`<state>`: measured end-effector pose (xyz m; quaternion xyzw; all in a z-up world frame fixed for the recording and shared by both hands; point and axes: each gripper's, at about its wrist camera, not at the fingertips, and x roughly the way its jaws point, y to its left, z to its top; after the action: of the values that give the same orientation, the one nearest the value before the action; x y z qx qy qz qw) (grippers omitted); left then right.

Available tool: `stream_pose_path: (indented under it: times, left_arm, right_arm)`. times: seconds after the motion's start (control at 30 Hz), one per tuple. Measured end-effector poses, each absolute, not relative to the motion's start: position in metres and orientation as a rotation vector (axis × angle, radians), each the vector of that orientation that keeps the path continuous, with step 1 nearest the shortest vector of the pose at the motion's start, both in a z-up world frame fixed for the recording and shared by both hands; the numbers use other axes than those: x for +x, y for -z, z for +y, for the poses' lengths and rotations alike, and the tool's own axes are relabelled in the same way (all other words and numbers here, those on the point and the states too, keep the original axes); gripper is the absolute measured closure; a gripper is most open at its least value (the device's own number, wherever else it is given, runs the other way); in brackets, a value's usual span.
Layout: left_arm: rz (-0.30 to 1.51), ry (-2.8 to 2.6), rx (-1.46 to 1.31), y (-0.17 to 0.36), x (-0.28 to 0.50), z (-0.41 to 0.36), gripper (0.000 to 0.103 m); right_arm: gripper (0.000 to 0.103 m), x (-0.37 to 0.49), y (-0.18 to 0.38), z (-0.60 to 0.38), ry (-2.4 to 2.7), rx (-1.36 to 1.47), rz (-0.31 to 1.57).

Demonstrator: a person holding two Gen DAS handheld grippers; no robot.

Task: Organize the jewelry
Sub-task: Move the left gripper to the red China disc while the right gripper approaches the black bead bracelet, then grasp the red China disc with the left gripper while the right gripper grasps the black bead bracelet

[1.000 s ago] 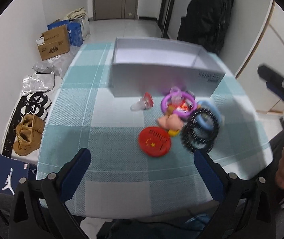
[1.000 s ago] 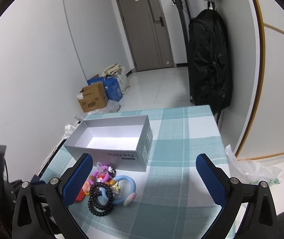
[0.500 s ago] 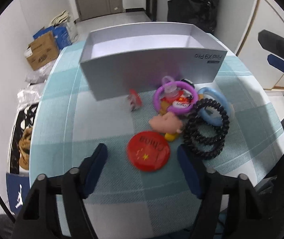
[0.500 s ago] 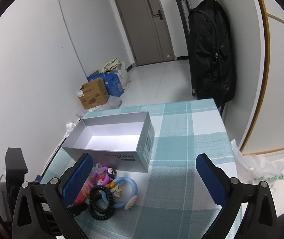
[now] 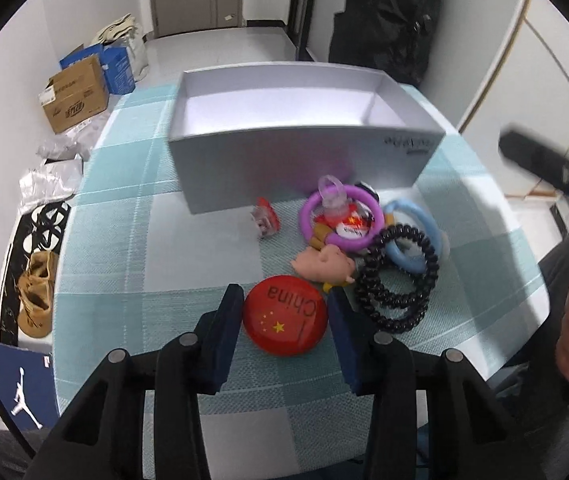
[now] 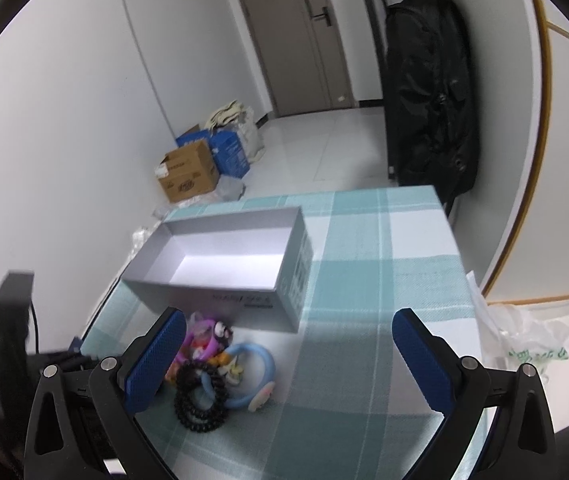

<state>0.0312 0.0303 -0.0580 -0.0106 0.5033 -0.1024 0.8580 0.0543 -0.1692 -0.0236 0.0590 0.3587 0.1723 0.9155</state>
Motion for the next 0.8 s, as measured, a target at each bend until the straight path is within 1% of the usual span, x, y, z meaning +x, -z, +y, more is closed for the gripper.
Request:
stream_pose_path:
  times: [0.23, 0.33, 0.4, 0.47, 0.6, 0.67, 0.73, 0.8]
  left_arm:
    - [0.985, 0.196, -0.106, 0.036, 0.027, 0.042, 0.066]
    - [0.958, 0.184, -0.115, 0.03, 0.026, 0.045, 0.066]
    - [0.943, 0.185, -0.132, 0.026, 0.027, 0.047, 0.066]
    - [0.93, 0.183, -0.133, 0.024, 0.027, 0.05, 0.066]
    - [0.901, 0.175, -0.125, 0.02, 0.029, 0.054, 0.066]
    - [0.895, 0.174, -0.132, 0.019, 0.03, 0.058, 0.066]
    - [0.891, 0.175, -0.144, 0.018, 0.03, 0.06, 0.066]
    - [0.89, 0.175, -0.156, 0.018, 0.031, 0.063, 0.066]
  right_arm:
    - [0.0, 0.037, 0.034, -0.143, -0.463, 0.023, 0.78]
    - [0.005, 0.031, 0.043, -0.127, -0.499, -0.046, 0.801]
    - [0.011, 0.03, 0.049, -0.118, -0.506, -0.085, 0.816]
    - [0.024, 0.032, 0.055, -0.113, -0.506, -0.106, 0.837]
    - [0.035, 0.035, 0.064, -0.112, -0.499, -0.099, 0.852]
    - [0.046, 0.036, 0.065, -0.113, -0.499, -0.091, 0.853]
    - [0.05, 0.038, 0.066, -0.113, -0.504, -0.084, 0.86]
    - [0.058, 0.038, 0.067, -0.111, -0.507, -0.086, 0.866]
